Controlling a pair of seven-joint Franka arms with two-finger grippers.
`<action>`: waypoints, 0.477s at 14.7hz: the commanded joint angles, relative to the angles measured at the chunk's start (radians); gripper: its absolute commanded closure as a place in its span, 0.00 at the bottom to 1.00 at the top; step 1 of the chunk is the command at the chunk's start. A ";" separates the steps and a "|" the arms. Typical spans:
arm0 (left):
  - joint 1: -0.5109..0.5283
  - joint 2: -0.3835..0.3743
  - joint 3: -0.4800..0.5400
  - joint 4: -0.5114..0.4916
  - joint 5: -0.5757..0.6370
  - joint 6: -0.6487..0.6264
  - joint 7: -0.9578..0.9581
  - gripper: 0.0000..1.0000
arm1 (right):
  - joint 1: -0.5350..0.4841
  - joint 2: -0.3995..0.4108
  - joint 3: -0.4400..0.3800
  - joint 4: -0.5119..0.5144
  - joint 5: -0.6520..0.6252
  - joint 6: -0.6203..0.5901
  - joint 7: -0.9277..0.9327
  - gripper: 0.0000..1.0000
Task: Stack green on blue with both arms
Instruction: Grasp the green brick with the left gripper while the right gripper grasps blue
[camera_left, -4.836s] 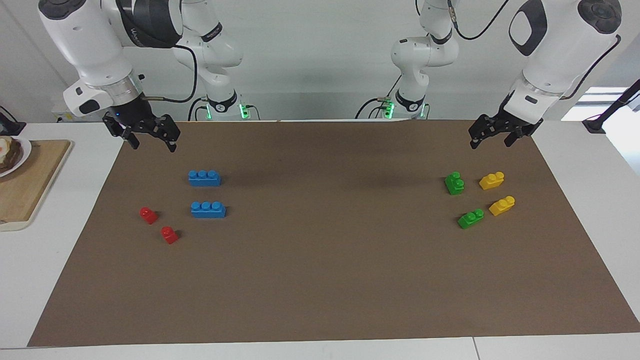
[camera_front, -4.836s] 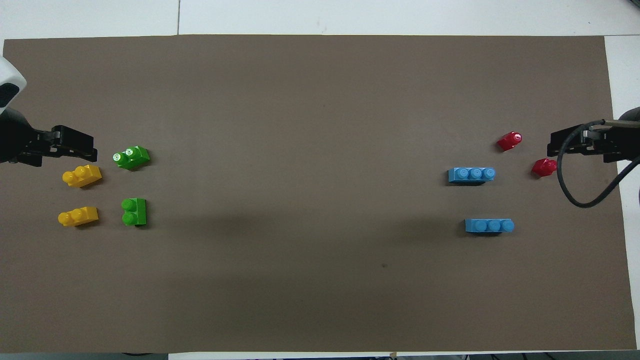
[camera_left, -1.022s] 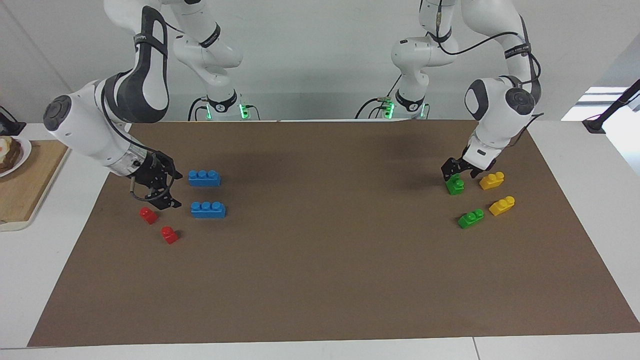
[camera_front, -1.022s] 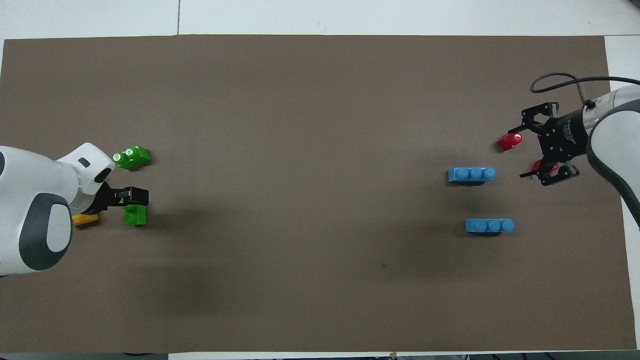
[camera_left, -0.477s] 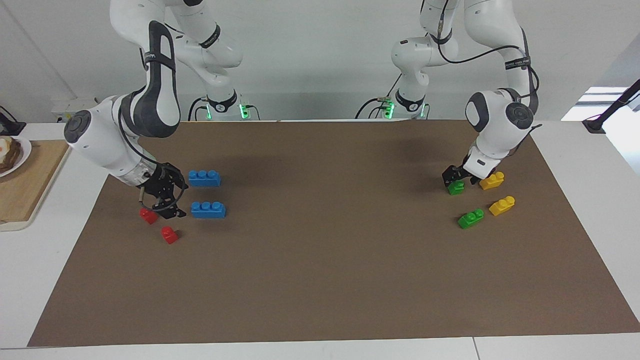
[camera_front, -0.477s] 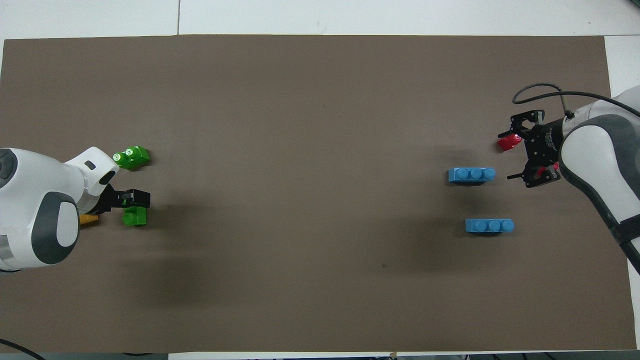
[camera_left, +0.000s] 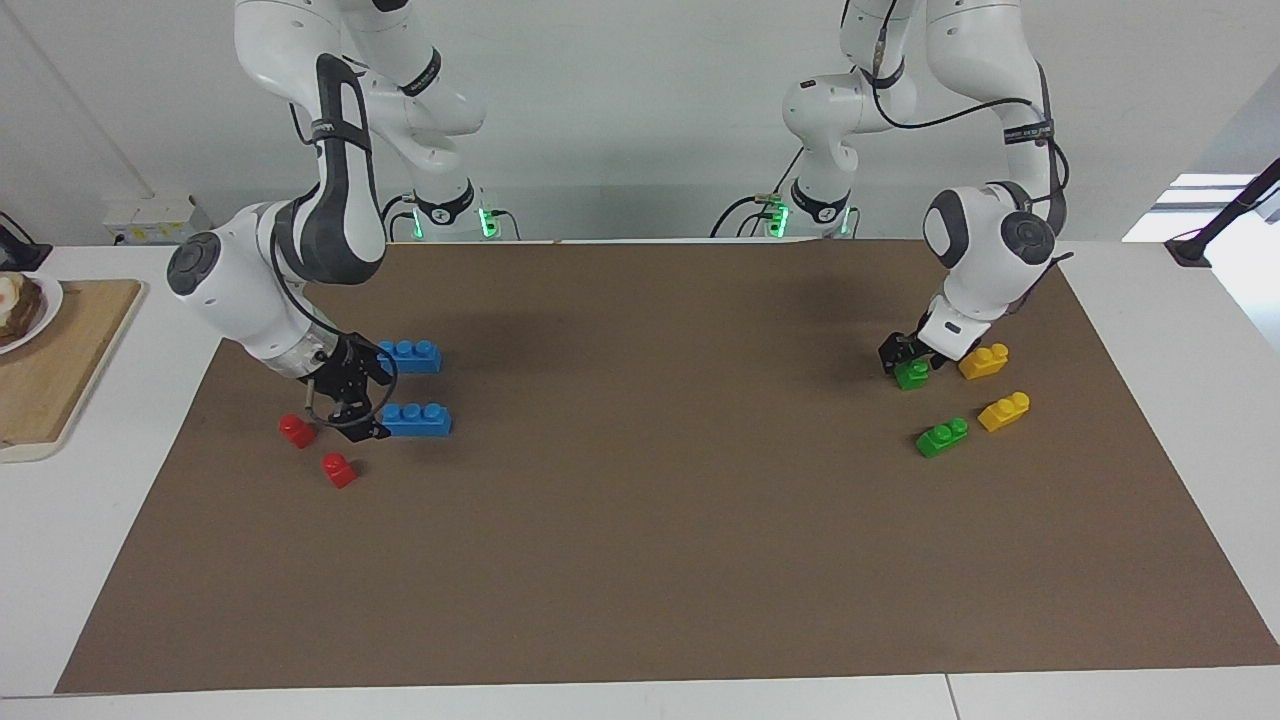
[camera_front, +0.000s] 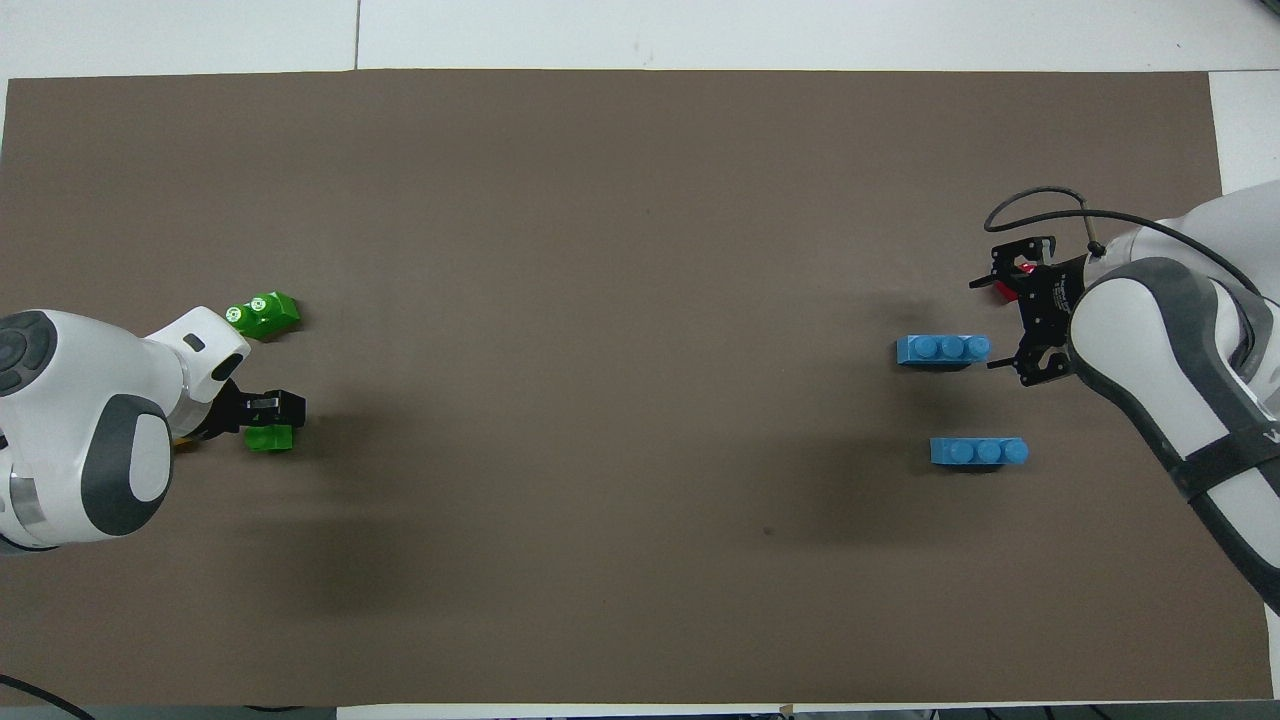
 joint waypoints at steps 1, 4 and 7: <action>-0.004 0.000 -0.002 -0.014 0.016 0.028 -0.005 0.61 | -0.012 -0.012 0.007 -0.028 0.024 0.028 -0.007 0.00; -0.002 0.000 -0.002 -0.011 0.016 0.020 -0.013 1.00 | -0.011 -0.013 0.007 -0.057 0.054 0.074 -0.009 0.00; -0.004 0.002 -0.002 0.015 0.016 -0.011 -0.039 1.00 | -0.008 -0.013 0.007 -0.086 0.058 0.108 -0.014 0.00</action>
